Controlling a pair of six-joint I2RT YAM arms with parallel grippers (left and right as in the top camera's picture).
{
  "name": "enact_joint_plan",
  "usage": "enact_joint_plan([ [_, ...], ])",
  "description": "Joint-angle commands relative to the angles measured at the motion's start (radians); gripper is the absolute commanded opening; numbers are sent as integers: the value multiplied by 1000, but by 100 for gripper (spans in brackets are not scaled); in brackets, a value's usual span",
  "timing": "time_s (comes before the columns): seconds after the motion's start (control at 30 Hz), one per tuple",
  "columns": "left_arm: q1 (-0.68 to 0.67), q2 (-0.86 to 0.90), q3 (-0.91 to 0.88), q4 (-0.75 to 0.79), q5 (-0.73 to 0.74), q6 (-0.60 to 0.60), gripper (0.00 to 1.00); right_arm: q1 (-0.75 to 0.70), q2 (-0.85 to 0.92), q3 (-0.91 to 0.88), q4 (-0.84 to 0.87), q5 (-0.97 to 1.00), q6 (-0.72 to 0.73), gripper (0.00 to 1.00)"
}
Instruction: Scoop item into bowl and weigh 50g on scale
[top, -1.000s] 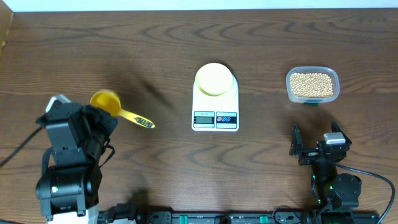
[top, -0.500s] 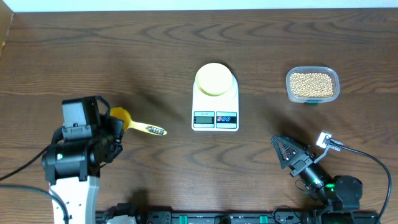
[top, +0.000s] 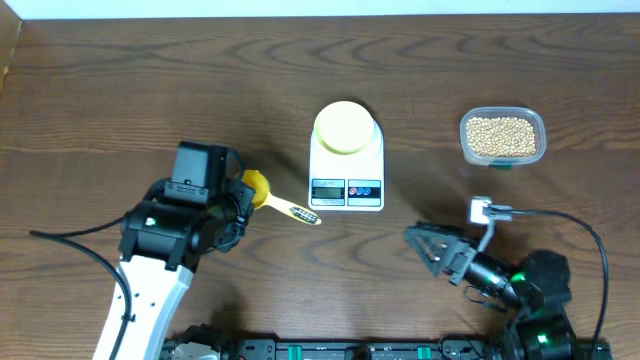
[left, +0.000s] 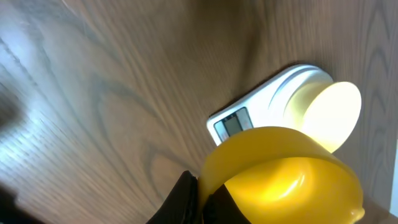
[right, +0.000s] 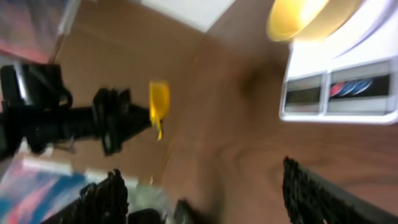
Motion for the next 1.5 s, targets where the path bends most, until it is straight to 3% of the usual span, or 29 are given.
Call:
enact_joint_plan([
  [0.0,-68,-3,-4,27,-51,-76,7,168,177,64,88,93,-24,77],
  [0.27,-208,-3,-4,39,-89,-106,7,453,506,140,398,302,-11,73],
  [0.5,-310,8,-4,40,-129,-147,7,530,682,198,601,349,15,55],
  [0.67,-365,36,-4,56,-134,-234,7,534,703,198,617,385,73,42],
  [0.8,-375,50,-4,116,-134,-289,7,550,703,198,615,386,75,44],
  [0.87,-375,50,-4,133,-133,-292,7,550,703,198,615,387,87,41],
  [1.23,-375,54,-4,85,-133,-291,7,550,703,198,618,449,108,37],
  [1.47,-375,54,-4,65,-133,-291,7,550,703,198,618,444,108,27],
])
